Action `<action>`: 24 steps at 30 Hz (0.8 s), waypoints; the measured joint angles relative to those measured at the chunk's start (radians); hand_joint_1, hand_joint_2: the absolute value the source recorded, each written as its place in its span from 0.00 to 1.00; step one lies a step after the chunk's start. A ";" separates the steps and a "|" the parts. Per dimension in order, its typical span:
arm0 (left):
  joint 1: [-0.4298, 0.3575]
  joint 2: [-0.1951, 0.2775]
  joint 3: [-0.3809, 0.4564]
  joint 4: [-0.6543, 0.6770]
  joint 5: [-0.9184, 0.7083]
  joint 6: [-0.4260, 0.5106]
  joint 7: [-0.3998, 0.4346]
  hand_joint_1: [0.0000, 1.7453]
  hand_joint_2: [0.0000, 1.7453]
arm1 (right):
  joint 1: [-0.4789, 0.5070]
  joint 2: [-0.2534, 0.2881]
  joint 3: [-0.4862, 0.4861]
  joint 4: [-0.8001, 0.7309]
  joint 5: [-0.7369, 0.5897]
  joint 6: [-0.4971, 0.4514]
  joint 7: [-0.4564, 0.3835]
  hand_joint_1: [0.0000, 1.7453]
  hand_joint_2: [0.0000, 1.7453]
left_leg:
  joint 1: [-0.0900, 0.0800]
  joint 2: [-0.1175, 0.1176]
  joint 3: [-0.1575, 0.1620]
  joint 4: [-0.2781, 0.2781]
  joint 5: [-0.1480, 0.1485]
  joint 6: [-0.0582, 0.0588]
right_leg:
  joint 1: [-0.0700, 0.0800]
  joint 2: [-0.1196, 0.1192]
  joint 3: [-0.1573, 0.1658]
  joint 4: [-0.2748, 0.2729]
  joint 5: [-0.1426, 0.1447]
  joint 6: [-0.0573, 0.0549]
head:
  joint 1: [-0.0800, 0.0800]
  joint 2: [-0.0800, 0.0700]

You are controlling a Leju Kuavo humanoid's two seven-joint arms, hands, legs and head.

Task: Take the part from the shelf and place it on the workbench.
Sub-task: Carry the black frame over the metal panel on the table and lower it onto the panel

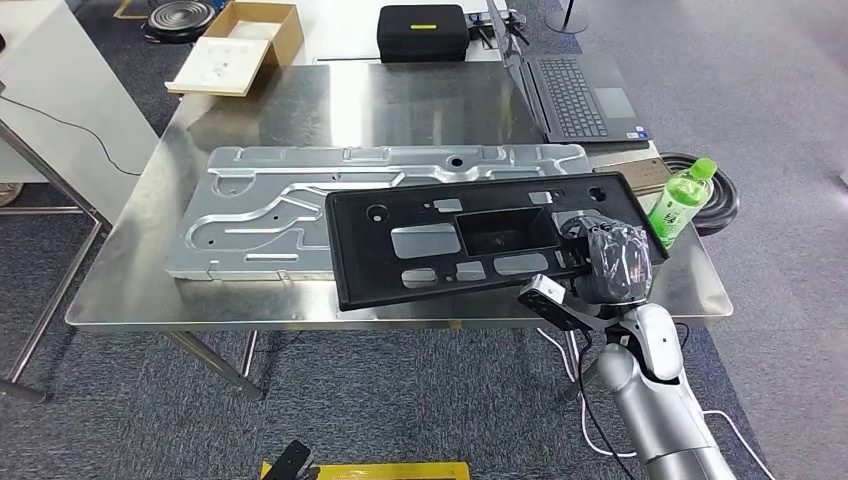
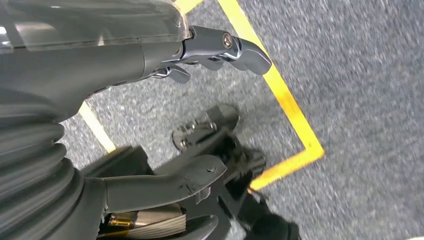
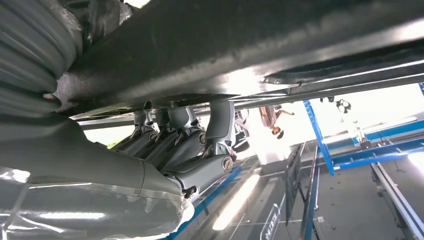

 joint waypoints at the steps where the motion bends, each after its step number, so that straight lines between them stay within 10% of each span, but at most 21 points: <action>1: 0.000 0.000 0.000 0.000 0.000 0.000 -0.001 0.00 1.00 | -0.001 -0.001 0.000 0.000 0.004 -0.002 0.000 1.00 1.00 | 0.001 0.002 -0.021 0.049 -0.029 -0.003 | 0.000 -0.003 0.001 -0.002 0.001 -0.006 | 0.000 0.000; 5: 0.002 0.000 0.000 0.000 -0.001 0.001 -0.002 0.00 1.00 | 0.000 -0.002 0.000 0.006 0.036 -0.014 0.005 1.00 1.00 | 0.001 0.003 -0.113 0.247 -0.102 -0.004 | 0.009 -0.019 -0.001 -0.001 0.000 -0.016 | 0.000 0.000; 10: -0.002 0.000 0.000 0.000 -0.001 0.001 -0.002 0.00 1.00 | -0.001 -0.002 0.001 0.014 0.050 -0.018 0.011 1.00 1.00 | -0.010 0.012 0.014 -0.016 0.016 0.020 | 0.017 -0.036 -0.001 0.002 -0.002 -0.008 | 0.000 0.000; 15: 0.001 0.001 0.000 0.000 0.000 0.001 -0.003 0.00 1.00 | 0.000 -0.002 0.004 0.022 0.047 -0.020 0.012 1.00 1.00 | -0.012 0.009 0.030 -0.057 0.032 0.037 | 0.013 -0.029 -0.010 0.015 -0.013 0.016 | 0.000 0.000; 20: -0.001 -0.001 0.000 0.000 0.002 -0.003 -0.007 0.00 1.00 | 0.011 -0.002 0.001 0.029 0.003 -0.013 0.013 1.00 1.00 | -0.009 0.006 0.033 -0.064 0.036 0.046 | 0.006 -0.005 -0.120 0.245 -0.114 0.031 | 0.001 0.000; 24: 0.000 -0.002 0.000 0.000 0.002 -0.006 -0.008 0.00 1.00 | 0.015 -0.004 -0.005 0.033 -0.021 0.000 0.006 1.00 1.00 | -0.008 0.000 0.030 -0.046 0.024 0.035 | -0.003 -0.004 -0.040 0.074 -0.015 0.034 | 0.001 0.000</action>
